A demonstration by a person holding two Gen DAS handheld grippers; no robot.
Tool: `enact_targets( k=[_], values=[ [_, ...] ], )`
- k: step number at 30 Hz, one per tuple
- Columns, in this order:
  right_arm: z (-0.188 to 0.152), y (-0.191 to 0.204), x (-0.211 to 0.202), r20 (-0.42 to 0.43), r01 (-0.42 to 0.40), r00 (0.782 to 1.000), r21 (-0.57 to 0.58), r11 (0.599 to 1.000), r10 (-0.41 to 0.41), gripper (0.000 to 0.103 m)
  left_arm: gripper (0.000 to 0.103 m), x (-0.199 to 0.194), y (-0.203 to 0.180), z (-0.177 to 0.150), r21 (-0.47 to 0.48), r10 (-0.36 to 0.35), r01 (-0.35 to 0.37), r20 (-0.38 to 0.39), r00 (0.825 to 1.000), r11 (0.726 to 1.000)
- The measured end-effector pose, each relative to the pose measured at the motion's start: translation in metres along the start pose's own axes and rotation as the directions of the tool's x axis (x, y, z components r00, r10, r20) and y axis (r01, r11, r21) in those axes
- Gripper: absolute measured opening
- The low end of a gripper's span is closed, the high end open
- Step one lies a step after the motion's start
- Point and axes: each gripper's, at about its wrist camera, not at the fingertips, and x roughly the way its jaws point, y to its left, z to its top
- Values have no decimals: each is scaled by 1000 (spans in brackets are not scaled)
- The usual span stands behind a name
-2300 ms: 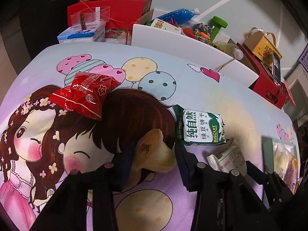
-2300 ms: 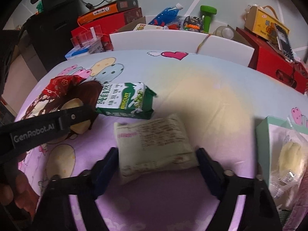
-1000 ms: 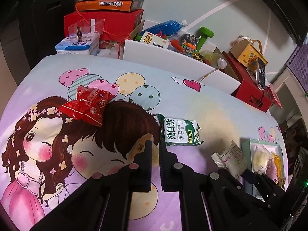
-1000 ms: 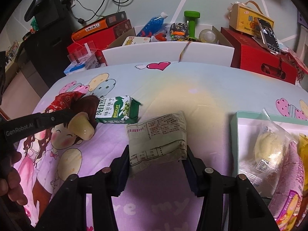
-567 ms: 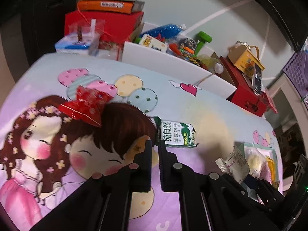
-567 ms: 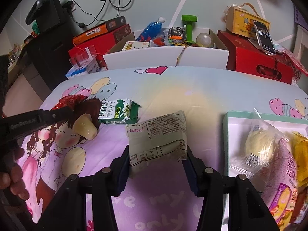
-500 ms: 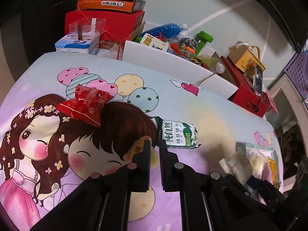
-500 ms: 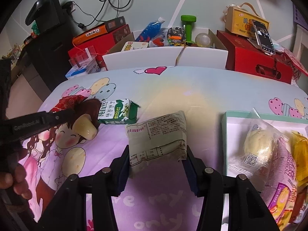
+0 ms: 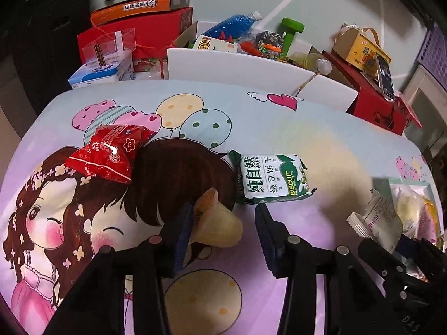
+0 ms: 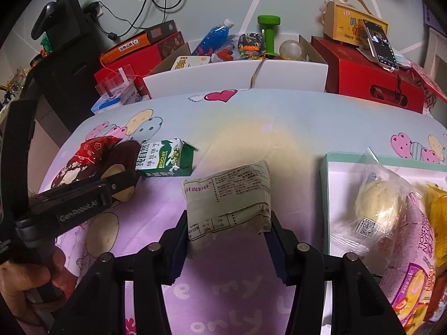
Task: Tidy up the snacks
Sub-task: 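Lift the white packet with the right tool while the left approaches the cream bun, then grasp the cream bun cup with the left tool while the right carries the white packet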
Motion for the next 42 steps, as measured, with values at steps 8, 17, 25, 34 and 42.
enact_targets(
  k=[8,17,25,34,42],
  values=[
    [-2,-6,2,-10,-2,1000,20,1000,2,54,47,11,-11,-5,107,90,-90,0,996,990],
    [-1,-8,3,-14,-4,1000,30,1000,4,54,45,19,-19,-8,169,151,-149,3,989,974],
    [-1,-8,2,-10,-5,1000,32,999,5,54,43,6,-18,-3,141,118,-117,-3,993,983],
    [2,-6,-14,23,-13,1000,28,1000,12,54,43,-33,-22,12,112,116,-120,46,992,986],
    [1,-13,-40,64,-12,998,34,999,10,54,43,-75,-39,20,118,117,-131,117,986,984]
  ],
)
